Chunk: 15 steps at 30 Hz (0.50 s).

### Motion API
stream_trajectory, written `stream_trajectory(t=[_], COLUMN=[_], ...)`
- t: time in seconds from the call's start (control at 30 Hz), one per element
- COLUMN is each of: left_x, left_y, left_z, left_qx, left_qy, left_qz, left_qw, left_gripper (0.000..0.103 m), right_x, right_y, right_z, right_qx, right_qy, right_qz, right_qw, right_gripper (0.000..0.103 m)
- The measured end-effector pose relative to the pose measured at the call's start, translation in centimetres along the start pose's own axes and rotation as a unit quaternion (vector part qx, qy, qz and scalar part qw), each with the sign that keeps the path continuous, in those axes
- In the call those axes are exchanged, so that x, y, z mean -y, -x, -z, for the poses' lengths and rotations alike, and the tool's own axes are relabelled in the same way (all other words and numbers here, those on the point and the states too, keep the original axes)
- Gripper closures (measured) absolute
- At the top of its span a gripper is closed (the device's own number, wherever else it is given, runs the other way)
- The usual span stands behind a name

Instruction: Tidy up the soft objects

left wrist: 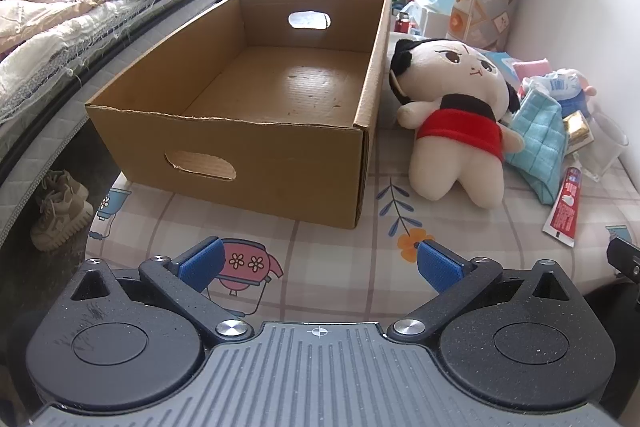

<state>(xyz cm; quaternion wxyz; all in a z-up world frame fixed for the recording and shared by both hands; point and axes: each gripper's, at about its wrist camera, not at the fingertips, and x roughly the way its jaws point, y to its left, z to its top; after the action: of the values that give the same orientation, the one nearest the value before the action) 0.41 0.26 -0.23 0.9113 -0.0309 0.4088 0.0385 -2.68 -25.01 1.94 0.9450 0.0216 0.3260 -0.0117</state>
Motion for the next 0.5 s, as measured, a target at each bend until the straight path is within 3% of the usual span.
stream_trajectory(t=[0.5], left_x=[-0.04], left_y=[-0.1], left_z=[0.04], left_qx=[-0.001], left_qy=[0.0], left_qz=[-0.002], left_qw=[1.0], left_gripper=[0.0], right_x=[-0.08], right_y=[-0.03], right_z=[-0.01], right_qx=[0.0], right_qy=[0.0], right_qz=[-0.001], right_qw=[1.0], right_gripper=[0.0])
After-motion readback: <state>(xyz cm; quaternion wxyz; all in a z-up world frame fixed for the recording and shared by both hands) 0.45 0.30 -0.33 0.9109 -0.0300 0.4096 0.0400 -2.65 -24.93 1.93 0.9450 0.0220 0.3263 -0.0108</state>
